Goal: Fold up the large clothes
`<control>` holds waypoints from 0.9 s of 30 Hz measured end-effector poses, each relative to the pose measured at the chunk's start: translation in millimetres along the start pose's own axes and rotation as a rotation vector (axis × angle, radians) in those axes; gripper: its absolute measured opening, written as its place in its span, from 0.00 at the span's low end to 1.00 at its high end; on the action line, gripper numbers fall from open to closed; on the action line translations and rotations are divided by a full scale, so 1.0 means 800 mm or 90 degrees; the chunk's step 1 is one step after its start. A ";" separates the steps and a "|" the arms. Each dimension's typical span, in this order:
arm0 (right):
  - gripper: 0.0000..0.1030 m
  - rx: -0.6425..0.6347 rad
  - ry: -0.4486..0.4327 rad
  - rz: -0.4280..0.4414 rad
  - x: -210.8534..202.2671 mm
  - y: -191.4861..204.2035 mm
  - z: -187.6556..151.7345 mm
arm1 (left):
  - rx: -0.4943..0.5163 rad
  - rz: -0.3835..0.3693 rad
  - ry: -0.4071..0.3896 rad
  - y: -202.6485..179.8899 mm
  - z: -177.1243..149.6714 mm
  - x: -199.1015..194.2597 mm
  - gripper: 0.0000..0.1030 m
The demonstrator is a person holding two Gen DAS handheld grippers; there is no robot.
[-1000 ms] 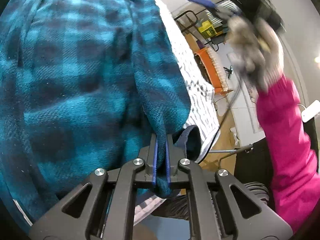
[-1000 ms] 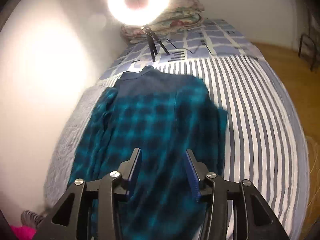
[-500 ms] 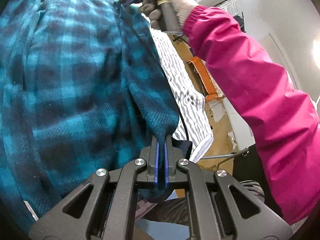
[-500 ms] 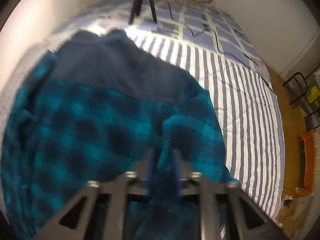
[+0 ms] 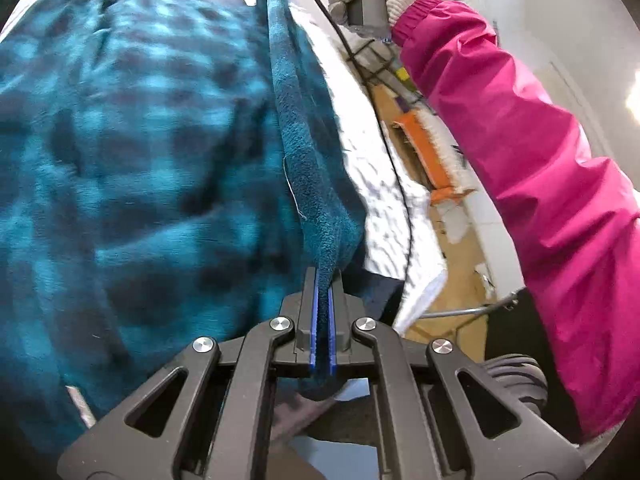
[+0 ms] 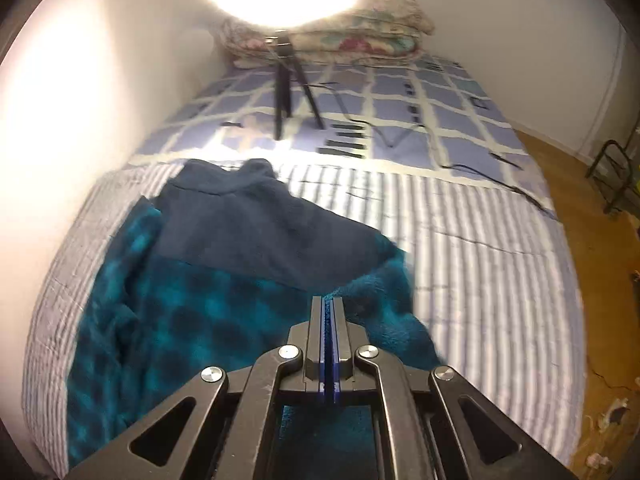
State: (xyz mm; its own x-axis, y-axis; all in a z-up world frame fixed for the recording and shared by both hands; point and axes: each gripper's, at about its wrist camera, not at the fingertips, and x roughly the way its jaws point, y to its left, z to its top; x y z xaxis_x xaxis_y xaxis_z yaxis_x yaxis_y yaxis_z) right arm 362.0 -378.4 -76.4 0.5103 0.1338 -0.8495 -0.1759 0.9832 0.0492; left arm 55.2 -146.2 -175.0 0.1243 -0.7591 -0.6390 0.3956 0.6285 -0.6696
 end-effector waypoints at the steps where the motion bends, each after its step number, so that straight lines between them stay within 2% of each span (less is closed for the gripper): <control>1: 0.00 -0.006 0.005 0.005 0.014 0.009 0.000 | -0.006 0.015 -0.001 0.007 0.001 0.000 0.01; 5: 0.01 -0.027 0.056 0.018 0.082 0.038 -0.013 | -0.023 0.061 0.024 0.027 -0.001 0.009 0.01; 7: 0.04 -0.030 0.069 0.016 0.092 0.044 -0.023 | -0.023 0.077 0.031 0.031 -0.005 0.010 0.01; 8: 0.09 -0.029 0.064 0.017 0.086 0.043 -0.027 | -0.019 0.083 0.032 0.032 -0.006 0.009 0.01; 9: 0.19 -0.025 0.056 0.025 0.074 0.040 -0.031 | -0.019 0.091 0.033 0.032 -0.007 0.007 0.02; 10: 0.22 -0.022 0.046 0.029 0.056 0.036 -0.033 | -0.019 0.092 0.031 0.033 -0.007 0.003 0.07; 13: 0.25 -0.002 0.013 0.055 -0.014 0.014 -0.047 | -0.007 0.099 0.004 0.031 -0.010 -0.022 0.22; 15: 0.27 0.028 -0.006 0.092 -0.065 -0.006 -0.069 | 0.008 0.098 -0.025 0.027 -0.014 -0.044 0.24; 18: 0.29 0.048 -0.018 0.120 -0.131 -0.026 -0.123 | 0.038 0.076 -0.045 0.018 -0.018 -0.069 0.25; 19: 0.30 0.060 -0.016 0.138 -0.156 -0.032 -0.156 | 0.051 0.067 -0.044 0.013 -0.014 -0.071 0.28; 20: 0.31 0.073 -0.011 0.153 -0.171 -0.037 -0.181 | 0.065 0.056 -0.035 0.007 -0.014 -0.072 0.38; 21: 0.31 0.089 -0.001 0.170 -0.185 -0.040 -0.211 | 0.073 0.050 -0.029 0.003 -0.017 -0.069 0.41; 24: 0.34 0.131 0.029 0.211 -0.214 -0.043 -0.300 | 0.094 0.032 -0.009 -0.009 -0.018 -0.054 0.41; 27: 0.38 0.168 0.071 0.247 -0.225 -0.024 -0.373 | 0.136 0.051 0.003 -0.023 -0.022 -0.037 0.41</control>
State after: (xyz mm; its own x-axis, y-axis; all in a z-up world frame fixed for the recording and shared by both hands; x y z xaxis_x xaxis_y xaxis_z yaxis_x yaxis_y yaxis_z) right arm 22.2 -458.3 -80.8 0.3533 0.4977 -0.7921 -0.1081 0.8628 0.4939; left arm 28.0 -132.3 -150.3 0.1591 -0.7074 -0.6887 0.5691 0.6357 -0.5216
